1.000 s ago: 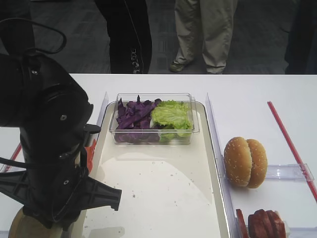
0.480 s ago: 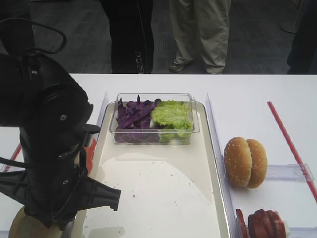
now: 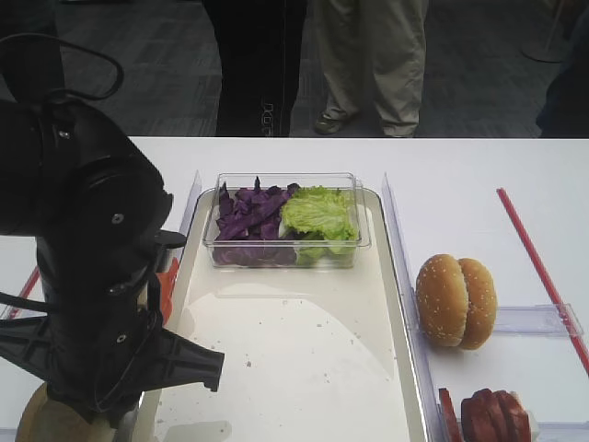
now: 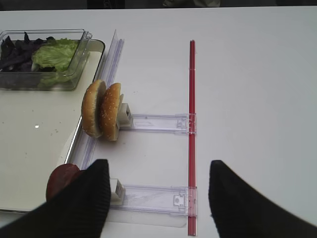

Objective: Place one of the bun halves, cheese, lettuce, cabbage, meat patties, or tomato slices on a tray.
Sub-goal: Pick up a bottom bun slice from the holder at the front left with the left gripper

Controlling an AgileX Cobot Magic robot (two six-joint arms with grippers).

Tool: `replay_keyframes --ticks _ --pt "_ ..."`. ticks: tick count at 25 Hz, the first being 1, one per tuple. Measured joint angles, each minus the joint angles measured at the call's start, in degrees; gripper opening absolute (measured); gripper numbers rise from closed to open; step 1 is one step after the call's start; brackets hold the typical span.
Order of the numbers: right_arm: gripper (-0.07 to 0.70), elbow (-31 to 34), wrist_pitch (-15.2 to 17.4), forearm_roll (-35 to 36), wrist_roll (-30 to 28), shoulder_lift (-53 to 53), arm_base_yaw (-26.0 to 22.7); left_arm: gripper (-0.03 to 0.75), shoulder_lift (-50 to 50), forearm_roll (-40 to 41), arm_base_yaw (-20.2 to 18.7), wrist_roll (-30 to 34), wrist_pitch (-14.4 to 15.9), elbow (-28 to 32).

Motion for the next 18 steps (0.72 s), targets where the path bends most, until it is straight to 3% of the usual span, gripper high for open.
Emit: replay_keyframes --ticks 12,18 --pt "0.463 0.00 0.00 0.00 0.00 0.00 0.00 0.084 0.00 0.12 0.00 0.00 0.04 0.00" --pt "0.463 0.00 0.00 0.00 0.00 0.00 0.00 0.082 0.00 0.80 0.00 0.00 2.66 -2.61"
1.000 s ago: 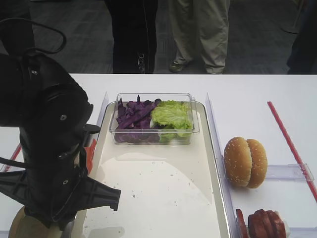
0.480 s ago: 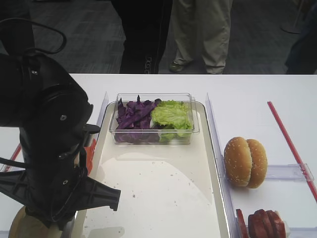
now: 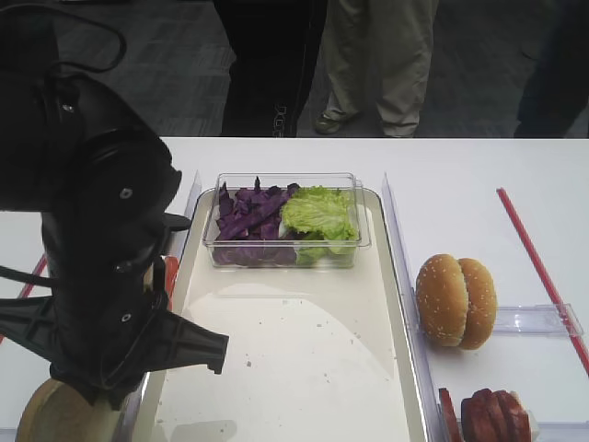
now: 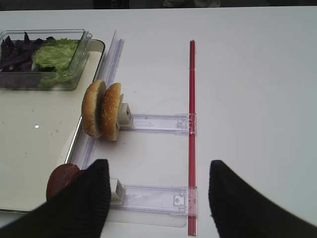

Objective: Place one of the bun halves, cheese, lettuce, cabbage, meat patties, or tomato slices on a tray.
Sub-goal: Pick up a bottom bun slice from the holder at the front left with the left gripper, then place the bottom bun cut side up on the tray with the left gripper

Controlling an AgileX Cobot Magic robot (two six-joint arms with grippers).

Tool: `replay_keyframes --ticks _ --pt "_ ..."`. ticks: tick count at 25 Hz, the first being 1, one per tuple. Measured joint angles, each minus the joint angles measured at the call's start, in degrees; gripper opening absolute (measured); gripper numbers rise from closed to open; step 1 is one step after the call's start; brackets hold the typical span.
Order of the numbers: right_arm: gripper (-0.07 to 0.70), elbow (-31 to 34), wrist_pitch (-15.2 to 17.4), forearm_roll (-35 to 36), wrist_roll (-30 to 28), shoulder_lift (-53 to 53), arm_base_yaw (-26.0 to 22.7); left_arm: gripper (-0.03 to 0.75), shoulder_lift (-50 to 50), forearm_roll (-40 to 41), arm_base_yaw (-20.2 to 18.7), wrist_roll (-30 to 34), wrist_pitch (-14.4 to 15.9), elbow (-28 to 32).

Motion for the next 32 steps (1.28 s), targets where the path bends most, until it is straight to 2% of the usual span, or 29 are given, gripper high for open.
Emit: replay_keyframes --ticks 2,8,22,29,32 --pt "0.463 0.00 0.00 0.00 0.00 0.00 0.00 0.082 0.00 0.31 0.00 0.00 1.54 -1.51" --pt "0.463 0.00 0.00 0.00 0.00 0.00 0.00 0.081 0.00 0.65 0.00 1.06 2.78 -4.38" --pt "0.463 0.00 0.00 0.00 0.00 0.00 0.00 0.079 0.00 0.66 0.00 2.85 2.86 -13.15" --pt "0.463 0.00 0.00 0.00 0.00 0.00 0.00 0.079 0.00 -3.75 0.00 5.11 2.97 -13.55" --pt "0.463 0.00 0.00 0.00 0.00 0.00 0.00 0.078 0.00 -8.15 0.00 8.12 -0.47 -13.55"
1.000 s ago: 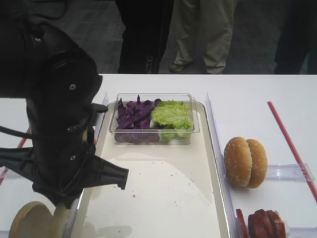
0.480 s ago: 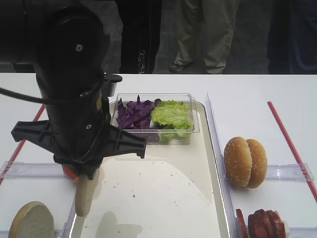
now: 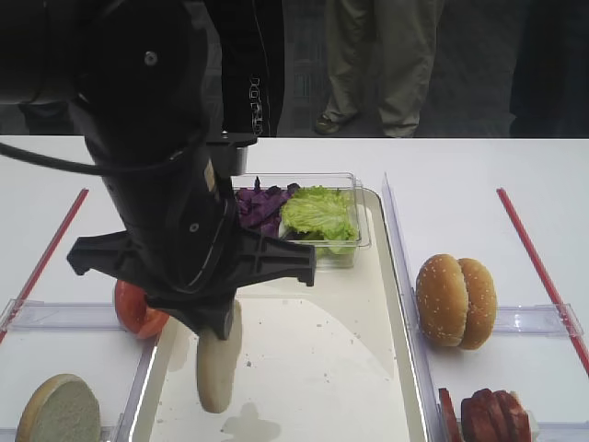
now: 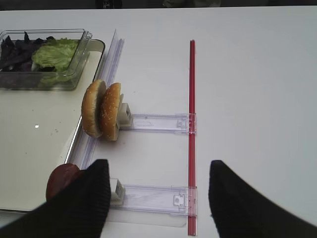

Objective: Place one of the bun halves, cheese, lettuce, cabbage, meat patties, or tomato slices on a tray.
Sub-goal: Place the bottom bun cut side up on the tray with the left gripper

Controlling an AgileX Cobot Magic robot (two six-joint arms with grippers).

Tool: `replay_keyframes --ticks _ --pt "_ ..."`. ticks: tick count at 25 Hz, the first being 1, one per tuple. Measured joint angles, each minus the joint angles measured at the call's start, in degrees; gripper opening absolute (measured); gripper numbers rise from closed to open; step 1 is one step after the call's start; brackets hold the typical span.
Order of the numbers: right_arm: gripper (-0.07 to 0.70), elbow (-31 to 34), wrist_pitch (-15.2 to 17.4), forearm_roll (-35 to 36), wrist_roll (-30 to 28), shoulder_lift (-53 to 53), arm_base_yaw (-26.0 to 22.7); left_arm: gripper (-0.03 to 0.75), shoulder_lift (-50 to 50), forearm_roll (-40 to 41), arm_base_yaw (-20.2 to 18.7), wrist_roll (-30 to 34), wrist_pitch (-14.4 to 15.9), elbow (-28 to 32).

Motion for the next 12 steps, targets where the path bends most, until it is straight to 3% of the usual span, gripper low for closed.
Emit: replay_keyframes --ticks 9,12 --pt "0.463 0.00 0.00 0.00 0.00 0.00 0.00 0.072 0.00 -9.15 0.00 8.16 -12.01 0.00" --pt "0.463 0.00 0.00 0.00 0.00 0.00 0.00 0.071 0.00 -10.52 0.00 9.67 -13.68 0.00"
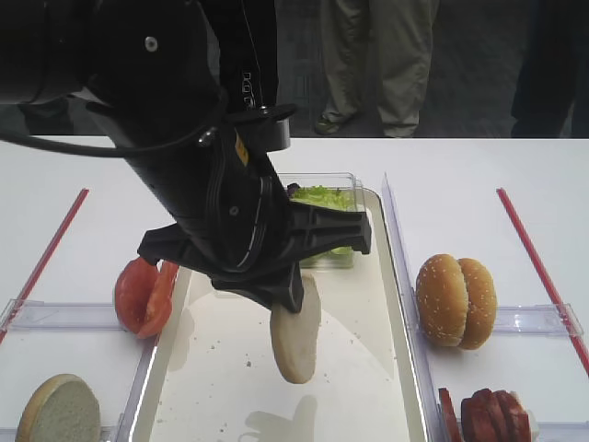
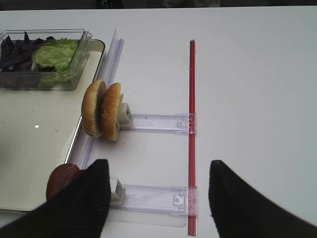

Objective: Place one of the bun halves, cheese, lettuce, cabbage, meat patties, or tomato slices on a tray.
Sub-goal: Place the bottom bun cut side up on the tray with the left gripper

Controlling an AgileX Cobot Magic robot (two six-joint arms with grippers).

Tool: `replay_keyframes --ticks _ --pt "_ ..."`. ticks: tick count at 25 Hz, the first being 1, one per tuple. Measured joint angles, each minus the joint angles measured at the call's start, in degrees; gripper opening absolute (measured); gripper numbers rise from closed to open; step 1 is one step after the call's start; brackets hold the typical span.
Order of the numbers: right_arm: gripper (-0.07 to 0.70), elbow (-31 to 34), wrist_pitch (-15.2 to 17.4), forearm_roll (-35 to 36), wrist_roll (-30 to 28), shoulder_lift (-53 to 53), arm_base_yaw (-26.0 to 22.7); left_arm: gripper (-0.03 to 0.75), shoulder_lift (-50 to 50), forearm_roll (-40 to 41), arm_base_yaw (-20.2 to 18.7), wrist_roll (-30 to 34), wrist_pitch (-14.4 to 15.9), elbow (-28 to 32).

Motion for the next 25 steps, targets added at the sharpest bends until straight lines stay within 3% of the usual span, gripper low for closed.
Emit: replay_keyframes --ticks 3,9,11,14,16,21,25 --pt "0.463 0.00 0.00 0.00 0.00 0.00 0.00 0.071 0.25 -2.38 0.46 2.53 -1.20 0.12" --pt "0.463 0.00 0.00 0.00 0.00 0.00 0.00 0.069 0.57 -11.85 1.72 11.09 -6.96 3.97" --pt "0.463 0.00 0.00 0.00 0.00 0.00 0.00 0.069 0.57 -17.65 2.75 17.11 -9.81 6.45" --pt "0.463 0.00 0.00 0.00 0.00 0.00 0.00 0.069 0.60 -22.76 3.58 21.88 -11.37 8.12" --pt "0.463 0.00 0.00 0.00 0.00 0.00 0.00 0.069 0.60 -30.28 4.29 30.38 -13.56 9.96" --pt "0.463 0.00 0.00 0.00 0.00 0.00 0.00 0.069 0.60 -42.70 5.34 44.43 -15.77 13.45" --pt "0.463 0.00 0.00 0.00 0.00 0.00 0.00 0.066 0.60 -47.75 6.73 50.79 -16.27 15.22"
